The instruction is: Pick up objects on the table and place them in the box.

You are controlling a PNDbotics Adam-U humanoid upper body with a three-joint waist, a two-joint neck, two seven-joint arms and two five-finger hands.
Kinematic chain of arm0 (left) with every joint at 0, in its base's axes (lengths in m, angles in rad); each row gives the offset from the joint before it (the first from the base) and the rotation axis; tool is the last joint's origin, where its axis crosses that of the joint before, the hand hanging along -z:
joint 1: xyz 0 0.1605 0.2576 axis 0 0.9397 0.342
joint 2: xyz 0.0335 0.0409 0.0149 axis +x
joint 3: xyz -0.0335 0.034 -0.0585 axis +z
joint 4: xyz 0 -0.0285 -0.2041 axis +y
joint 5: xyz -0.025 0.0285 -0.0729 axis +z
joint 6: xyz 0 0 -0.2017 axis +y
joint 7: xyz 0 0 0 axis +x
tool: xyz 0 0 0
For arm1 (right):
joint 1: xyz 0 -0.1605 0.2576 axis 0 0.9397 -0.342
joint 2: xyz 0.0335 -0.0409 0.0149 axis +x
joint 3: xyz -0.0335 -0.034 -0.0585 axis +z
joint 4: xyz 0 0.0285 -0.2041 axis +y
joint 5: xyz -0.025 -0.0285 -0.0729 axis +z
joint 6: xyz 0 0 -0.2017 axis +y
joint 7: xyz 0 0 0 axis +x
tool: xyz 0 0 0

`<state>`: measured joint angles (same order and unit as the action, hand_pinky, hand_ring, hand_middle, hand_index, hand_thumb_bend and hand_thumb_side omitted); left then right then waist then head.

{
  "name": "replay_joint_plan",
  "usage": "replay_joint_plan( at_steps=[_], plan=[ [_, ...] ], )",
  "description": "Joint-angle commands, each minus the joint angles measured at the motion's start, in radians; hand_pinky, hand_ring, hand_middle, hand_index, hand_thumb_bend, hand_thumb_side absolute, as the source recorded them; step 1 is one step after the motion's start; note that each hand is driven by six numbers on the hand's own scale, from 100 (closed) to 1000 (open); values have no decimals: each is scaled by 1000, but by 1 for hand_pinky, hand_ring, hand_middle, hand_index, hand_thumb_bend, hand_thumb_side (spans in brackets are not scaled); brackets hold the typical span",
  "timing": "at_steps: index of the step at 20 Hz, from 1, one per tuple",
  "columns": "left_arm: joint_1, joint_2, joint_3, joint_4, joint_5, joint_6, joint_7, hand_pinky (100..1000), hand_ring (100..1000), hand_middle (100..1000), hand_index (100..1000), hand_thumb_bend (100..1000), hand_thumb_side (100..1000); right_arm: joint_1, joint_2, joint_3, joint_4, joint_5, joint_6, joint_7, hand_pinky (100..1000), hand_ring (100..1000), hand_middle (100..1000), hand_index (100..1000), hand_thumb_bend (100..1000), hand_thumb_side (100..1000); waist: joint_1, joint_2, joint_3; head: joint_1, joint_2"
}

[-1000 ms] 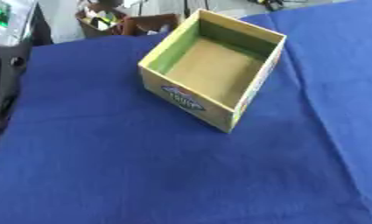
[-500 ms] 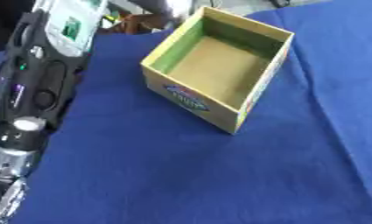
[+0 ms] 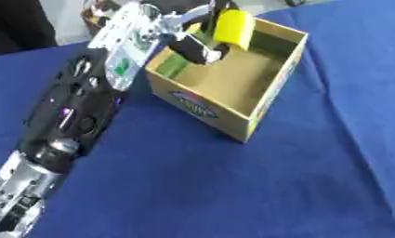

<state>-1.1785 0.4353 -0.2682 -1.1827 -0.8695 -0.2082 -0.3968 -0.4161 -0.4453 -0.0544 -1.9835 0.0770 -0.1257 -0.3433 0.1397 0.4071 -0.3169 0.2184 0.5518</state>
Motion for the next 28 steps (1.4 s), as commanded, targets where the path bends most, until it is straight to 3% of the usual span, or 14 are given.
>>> replay_joint_plan(
  at_steps=[1, 6, 10, 11, 12, 13, 14, 15, 17, 18, 20, 22, 26, 28],
  plan=[
    [-21, -4, 2, 42, -45, -39, 50, 305, 558, 572, 479, 100, 253, -15, -13, -3, -16, -4, -2, 5, 532, 633, 606, 759, 100, 581, -8, -20, -3, 1, -13],
    [-20, -22, -3, 102, -112, -69, 105, 343, 590, 610, 551, 100, 260, -17, -12, -3, -16, -6, -1, 6, 533, 633, 606, 759, 100, 580, -7, -21, -5, 2, -13],
    [-20, -31, -5, 124, -159, -80, 121, 458, 685, 706, 729, 100, 285, -16, -11, -4, -16, -8, -2, 6, 533, 633, 606, 759, 100, 579, -7, -21, -6, 1, -14],
    [-19, -32, -7, 126, -168, -86, 119, 580, 768, 791, 873, 100, 404, -16, -11, -4, -16, -8, -1, 7, 533, 633, 606, 759, 100, 579, -7, -21, -6, 1, -13],
    [-19, -32, -9, 128, -176, -95, 112, 639, 808, 847, 951, 100, 521, -16, -11, -5, -16, -8, -1, 6, 534, 633, 606, 759, 100, 579, -7, -22, -6, 1, -13],
    [-19, -32, -13, 127, -185, -107, 102, 752, 881, 920, 1000, 100, 746, -16, -10, -5, -16, -8, -1, 6, 533, 633, 606, 759, 100, 579, -7, -22, -6, 1, -13],
    [-19, -31, -17, 124, -195, -120, 90, 797, 910, 948, 1000, 145, 845, -16, -10, -5, -16, -8, -1, 7, 534, 633, 606, 759, 100, 578, -6, -22, -6, 1, -12],
    [-19, -30, -19, 121, -205, -134, 78, 882, 962, 999, 1000, 371, 1000, -16, -10, -5, -16, -8, 0, 7, 534, 633, 606, 759, 100, 582, -6, -23, -6, 1, -12],
    [-19, -28, -14, 119, -226, -161, 55, 919, 983, 1000, 1000, 591, 1000, -16, -10, -6, -16, -9, 0, 6, 534, 633, 606, 759, 100, 577, -6, -24, -6, 2, -12],
    [-19, -26, -7, 115, -235, -170, 48, 920, 982, 1000, 1000, 611, 1000, -15, -9, -6, -16, -9, 0, 6, 534, 633, 605, 759, 100, 577, -7, -24, -6, 2, -12],
    [-19, -24, 8, 101, -241, -180, 52, 911, 978, 1000, 1000, 603, 1000, -14, -8, -7, -16, -10, 1, 6, 535, 633, 605, 759, 100, 575, -7, -26, -5, 1, -9],
    [-20, -21, 23, 76, -231, -178, 67, 879, 959, 995, 1000, 541, 1000, -12, -9, -7, -16, -11, 2, 5, 535, 633, 606, 759, 100, 575, -9, -30, -3, 1, -2],
    [-10, -10, 56, -9, -179, -148, 124, 796, 904, 909, 1000, 606, 1000, -12, -14, -9, -16, -14, 1, 2, 537, 634, 606, 759, 100, 572, -17, -39, 6, -3, 8],
    [-3, -9, 88, -56, -149, -121, 154, 752, 870, 858, 1000, 531, 1000, -10, -15, -11, -16, -16, 0, -2, 538, 635, 607, 759, 100, 571, -23, -46, 12, -7, 12]
  ],
)
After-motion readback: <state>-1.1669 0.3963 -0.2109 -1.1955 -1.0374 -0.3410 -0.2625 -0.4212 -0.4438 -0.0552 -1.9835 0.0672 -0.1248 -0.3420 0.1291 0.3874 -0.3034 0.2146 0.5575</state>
